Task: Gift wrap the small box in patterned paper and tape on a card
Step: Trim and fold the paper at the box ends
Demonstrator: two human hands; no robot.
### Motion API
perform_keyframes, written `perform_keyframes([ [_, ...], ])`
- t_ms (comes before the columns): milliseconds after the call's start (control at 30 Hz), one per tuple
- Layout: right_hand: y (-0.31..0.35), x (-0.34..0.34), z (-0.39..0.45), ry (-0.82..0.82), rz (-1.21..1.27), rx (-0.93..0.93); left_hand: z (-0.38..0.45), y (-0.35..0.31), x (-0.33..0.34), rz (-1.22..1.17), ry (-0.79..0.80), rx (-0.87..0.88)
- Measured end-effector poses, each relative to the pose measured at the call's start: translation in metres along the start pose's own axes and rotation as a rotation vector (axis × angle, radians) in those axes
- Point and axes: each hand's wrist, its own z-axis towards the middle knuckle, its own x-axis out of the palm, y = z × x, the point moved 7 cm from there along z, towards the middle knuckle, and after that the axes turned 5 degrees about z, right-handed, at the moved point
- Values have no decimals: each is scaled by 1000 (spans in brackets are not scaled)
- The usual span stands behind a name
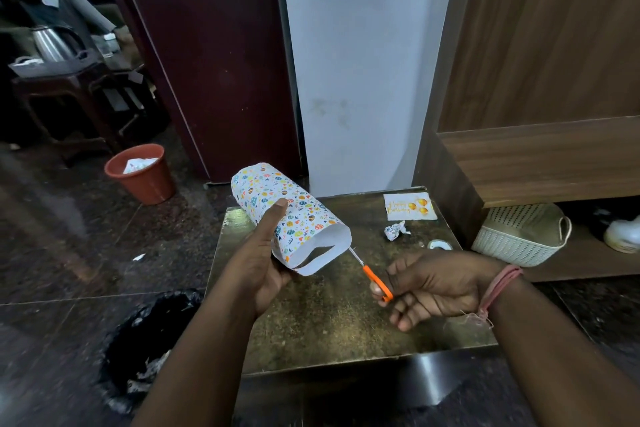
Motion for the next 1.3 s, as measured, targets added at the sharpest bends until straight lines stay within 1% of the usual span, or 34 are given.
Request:
perform_keyframes([
  [167,-2,-4,0,-49,-105,26,0,-1,-5,-6,-20,-12],
  [300,-3,-2,0,-50,-123,38,0,-2,-3,32,-29,-4],
  [533,-1,2,-7,-3,-135,60,-2,-3,-3,71,-6,-25],
  [767,-3,4,-3,52,-152,65,-1,-1,1,3,49,-40],
  [900,-2,5,-6,49,-160,68,0,-1,2,3,66,-41],
  [1000,-2,4,-6,52,-154,61,1,-1,2,-4,66,-44],
  [1200,-5,8,-3,113,-134,74,0,0,3,-12,91,-38],
  [1300,-6,9,-2,120,-123,81,2,1,0,6,72,-39],
])
